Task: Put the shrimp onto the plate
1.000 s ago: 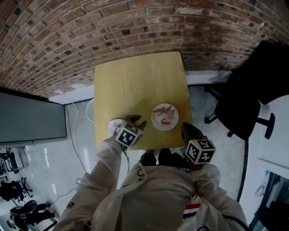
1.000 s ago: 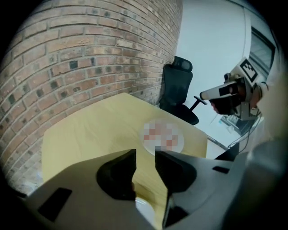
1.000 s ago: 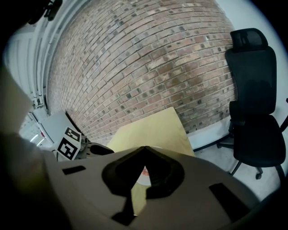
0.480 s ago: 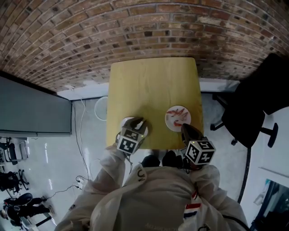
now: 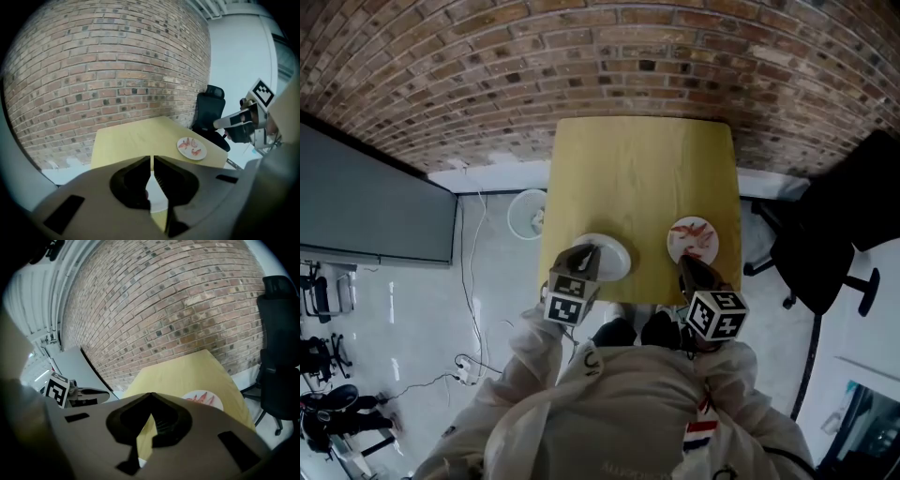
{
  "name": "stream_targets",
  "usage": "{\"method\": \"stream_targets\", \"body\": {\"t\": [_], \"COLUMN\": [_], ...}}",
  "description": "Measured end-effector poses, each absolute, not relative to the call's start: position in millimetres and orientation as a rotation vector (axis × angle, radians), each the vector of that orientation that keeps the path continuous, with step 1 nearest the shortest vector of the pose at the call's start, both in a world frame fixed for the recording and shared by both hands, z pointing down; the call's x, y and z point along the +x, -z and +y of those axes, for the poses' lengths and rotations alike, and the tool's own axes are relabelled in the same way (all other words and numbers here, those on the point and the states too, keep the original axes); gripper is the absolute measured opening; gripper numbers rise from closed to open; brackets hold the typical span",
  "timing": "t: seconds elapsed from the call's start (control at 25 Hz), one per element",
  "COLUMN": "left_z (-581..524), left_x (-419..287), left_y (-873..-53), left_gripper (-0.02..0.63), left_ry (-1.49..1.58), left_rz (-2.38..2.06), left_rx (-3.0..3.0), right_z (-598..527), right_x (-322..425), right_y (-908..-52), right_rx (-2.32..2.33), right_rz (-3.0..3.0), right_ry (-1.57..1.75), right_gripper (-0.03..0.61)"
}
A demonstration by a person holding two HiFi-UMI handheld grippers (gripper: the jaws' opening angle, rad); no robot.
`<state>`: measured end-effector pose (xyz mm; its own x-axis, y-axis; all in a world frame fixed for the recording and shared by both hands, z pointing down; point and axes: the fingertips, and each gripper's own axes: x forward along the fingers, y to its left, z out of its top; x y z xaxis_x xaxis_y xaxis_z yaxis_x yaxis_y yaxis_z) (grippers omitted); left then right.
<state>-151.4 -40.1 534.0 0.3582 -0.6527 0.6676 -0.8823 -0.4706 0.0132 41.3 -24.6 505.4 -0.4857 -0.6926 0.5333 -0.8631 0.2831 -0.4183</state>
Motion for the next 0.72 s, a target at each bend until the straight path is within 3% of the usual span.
{"method": "stream_targets", "body": {"t": [0.72], "left_z": [27.6], "left_x": [-222.7], "left_y": [-540.4], "left_gripper": [0.011], "left_ry": [-0.857], "left_rz": [-1.379], "left_rx": [2.299], "right_z": [30.1], "right_x": [-38.8], "right_y": [-516.5], "right_rx": [1.437], "right_rz": [-2.275], "right_ry": [-0.996], "right_gripper": [0.023]}}
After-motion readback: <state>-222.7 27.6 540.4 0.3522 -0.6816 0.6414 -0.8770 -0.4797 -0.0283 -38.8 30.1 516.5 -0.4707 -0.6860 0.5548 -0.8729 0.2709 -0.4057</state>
